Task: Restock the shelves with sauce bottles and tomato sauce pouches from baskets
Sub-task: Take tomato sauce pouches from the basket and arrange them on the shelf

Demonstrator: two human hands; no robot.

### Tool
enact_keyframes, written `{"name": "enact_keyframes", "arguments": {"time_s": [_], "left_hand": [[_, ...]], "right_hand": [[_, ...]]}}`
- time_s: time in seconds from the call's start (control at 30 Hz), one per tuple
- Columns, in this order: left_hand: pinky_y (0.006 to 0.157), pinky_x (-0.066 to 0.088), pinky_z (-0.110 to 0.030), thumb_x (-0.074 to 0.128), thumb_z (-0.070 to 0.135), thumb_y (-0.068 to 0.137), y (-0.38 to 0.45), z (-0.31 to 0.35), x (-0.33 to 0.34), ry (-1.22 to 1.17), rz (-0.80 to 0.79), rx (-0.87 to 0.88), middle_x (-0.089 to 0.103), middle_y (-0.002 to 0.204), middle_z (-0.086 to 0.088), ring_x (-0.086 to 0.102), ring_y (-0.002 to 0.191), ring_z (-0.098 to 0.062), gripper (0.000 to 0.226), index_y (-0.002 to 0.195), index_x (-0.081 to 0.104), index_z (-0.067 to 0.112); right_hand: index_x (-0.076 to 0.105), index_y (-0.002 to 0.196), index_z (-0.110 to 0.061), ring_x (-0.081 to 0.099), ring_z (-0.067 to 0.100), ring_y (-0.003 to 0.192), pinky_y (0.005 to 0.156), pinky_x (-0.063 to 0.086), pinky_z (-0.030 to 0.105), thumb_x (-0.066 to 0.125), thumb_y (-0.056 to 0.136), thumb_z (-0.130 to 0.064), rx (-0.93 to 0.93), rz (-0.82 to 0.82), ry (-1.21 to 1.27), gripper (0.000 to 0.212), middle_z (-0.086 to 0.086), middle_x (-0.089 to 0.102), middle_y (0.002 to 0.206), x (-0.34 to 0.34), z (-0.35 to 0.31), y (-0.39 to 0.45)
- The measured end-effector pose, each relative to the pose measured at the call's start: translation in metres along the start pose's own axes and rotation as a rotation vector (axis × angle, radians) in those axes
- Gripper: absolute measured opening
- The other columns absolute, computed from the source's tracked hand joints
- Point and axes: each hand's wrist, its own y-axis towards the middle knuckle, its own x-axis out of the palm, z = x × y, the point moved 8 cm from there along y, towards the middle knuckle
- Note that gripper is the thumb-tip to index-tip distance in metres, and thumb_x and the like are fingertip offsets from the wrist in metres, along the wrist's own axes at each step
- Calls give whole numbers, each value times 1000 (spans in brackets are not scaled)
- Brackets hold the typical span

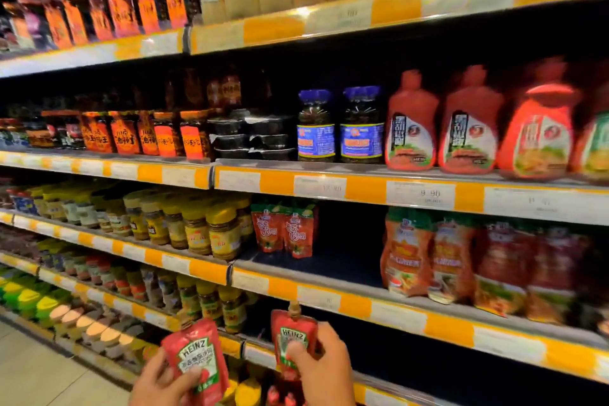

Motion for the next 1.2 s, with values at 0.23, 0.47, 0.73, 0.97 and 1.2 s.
{"name": "enact_keyframes", "arguments": {"time_s": [0.23, 0.47, 0.73, 0.97, 1.2], "left_hand": [[91, 55, -51, 70, -14, 87, 15, 45, 82, 11, -145, 158, 80, 92, -11, 71, 98, -35, 44, 114, 65, 20], [80, 61, -34, 72, -1, 93, 40, 99, 170, 133, -334, 377, 77, 111, -3, 74, 105, -20, 42, 124, 64, 26], [81, 61, -30, 78, 8, 91, 72, 94, 230, 285, -366, 401, 78, 101, 1, 74, 94, -12, 23, 108, 68, 18], [95, 57, -36, 80, 13, 89, 83, 78, 254, 425, -425, 419, 76, 107, 7, 71, 105, -11, 40, 122, 62, 26], [85, 55, -30, 83, 31, 87, 71, 75, 243, 574, -291, 543, 66, 107, 13, 63, 102, -7, 38, 110, 53, 28]], "right_hand": [[72, 106, -40, 71, 9, 91, 73, 64, 32, 76, 90, -17, -234, 182, -40, 28, -10, 72, 100, -76, -72, 35], [71, 107, -38, 55, 8, 53, 53, 53, 36, 74, 92, -23, -274, 313, -218, 21, 0, 68, 68, -103, -97, 61], [42, 80, -24, 71, 10, 62, 60, 57, 36, 63, 101, -23, -95, 425, -285, 30, 1, 72, 68, -112, -89, 85], [44, 84, -29, 72, 11, 74, 71, 62, 39, 53, 103, -15, -34, 430, -352, 26, 0, 72, 85, -110, -83, 92], [38, 98, -23, 60, 7, 86, 63, 46, 24, 62, 99, -24, -58, 322, -421, 24, -5, 61, 98, -105, -82, 85]]}}
